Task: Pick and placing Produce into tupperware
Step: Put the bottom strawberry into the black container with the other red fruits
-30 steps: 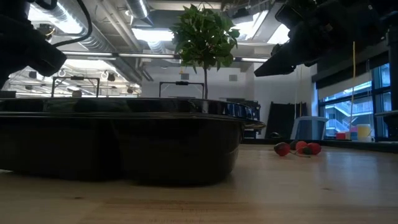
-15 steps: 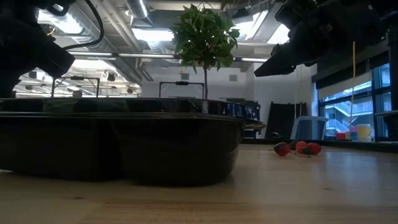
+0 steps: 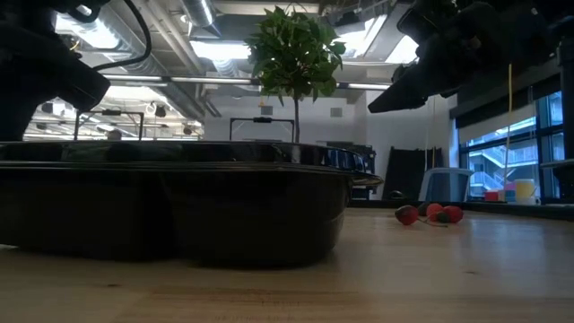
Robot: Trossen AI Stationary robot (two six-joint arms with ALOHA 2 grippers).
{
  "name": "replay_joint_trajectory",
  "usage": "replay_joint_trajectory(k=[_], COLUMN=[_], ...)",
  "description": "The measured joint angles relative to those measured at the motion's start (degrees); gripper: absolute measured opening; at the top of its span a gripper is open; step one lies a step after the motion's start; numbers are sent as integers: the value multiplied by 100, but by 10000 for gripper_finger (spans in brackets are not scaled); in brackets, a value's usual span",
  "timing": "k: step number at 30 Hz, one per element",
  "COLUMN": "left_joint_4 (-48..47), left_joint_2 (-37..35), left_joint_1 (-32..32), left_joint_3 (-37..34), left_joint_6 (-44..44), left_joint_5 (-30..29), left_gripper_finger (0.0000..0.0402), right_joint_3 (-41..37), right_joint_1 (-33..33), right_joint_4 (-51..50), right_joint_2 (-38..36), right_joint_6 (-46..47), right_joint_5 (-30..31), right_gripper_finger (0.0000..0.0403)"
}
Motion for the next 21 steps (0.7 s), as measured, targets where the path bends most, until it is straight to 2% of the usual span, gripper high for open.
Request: replay_joint_trajectory(k=[9,17,21], left_joint_4=[-35,-39,-42], left_joint_2=[0,7,235], left_joint_1=[-7,-183,-310], left_joint_3=[0,0,0], left_joint_6=[-438,-976,-1139], left_joint_5=[-417,-315,-406], left_gripper_finger=[329,329,329], right_joint_3=[0,0,0], right_joint_1=[2,0,0], right_joint_4=[-2,-2,-2], right_joint_2=[0,0,0], right_joint_6=[6,7,3], right_joint_5=[0,0,0], right_gripper_finger=[223,223,223])
